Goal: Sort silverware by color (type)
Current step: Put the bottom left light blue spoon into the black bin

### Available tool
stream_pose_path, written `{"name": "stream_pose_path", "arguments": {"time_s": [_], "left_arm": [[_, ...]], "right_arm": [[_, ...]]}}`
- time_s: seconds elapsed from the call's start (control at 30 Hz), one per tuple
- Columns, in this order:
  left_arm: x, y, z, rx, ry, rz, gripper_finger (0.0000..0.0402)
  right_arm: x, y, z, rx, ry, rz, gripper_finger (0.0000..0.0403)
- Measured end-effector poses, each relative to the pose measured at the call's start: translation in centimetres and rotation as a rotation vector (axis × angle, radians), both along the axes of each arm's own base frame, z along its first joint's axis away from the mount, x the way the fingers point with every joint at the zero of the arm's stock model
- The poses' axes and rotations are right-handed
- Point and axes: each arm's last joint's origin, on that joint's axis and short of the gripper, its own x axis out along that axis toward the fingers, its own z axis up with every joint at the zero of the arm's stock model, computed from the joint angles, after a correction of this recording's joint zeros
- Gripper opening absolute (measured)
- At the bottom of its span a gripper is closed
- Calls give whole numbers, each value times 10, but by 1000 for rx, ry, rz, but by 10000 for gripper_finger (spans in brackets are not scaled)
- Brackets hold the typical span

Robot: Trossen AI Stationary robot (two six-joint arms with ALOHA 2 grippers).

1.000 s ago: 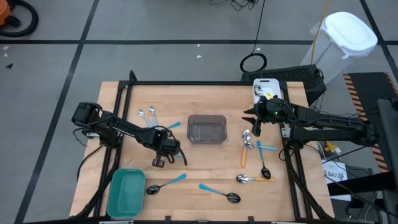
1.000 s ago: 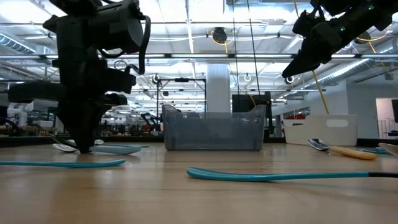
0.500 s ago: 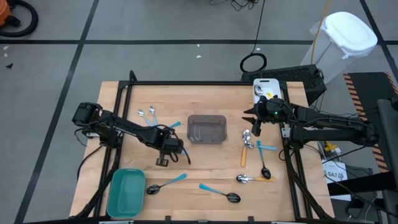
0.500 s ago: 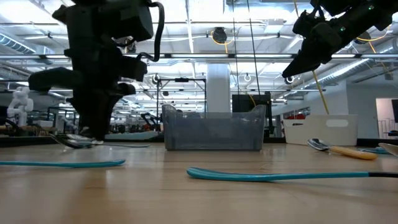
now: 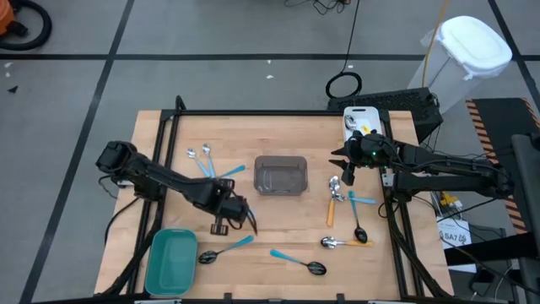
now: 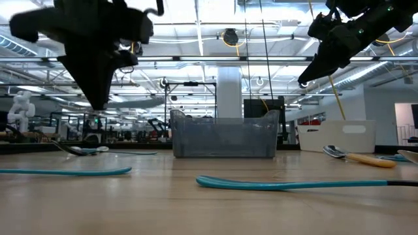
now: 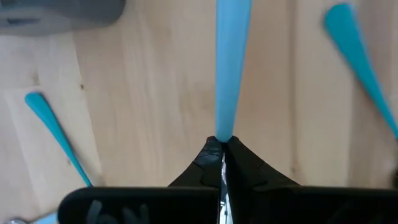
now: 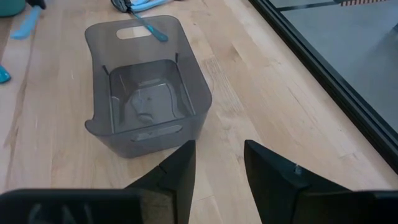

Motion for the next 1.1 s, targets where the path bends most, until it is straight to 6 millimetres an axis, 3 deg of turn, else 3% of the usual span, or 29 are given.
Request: {"name": "stream_pose_path", "arguments": {"time_s": [0.5,1.1], "left_arm": [[-13,-31,2,40,-15,-13,1],[-7,-17,2,99,-32,-26,1]], "right_arm": [[2,-1,4,-35,-39,14,132],[2,-1,2,-17,-32,5,132]]}}
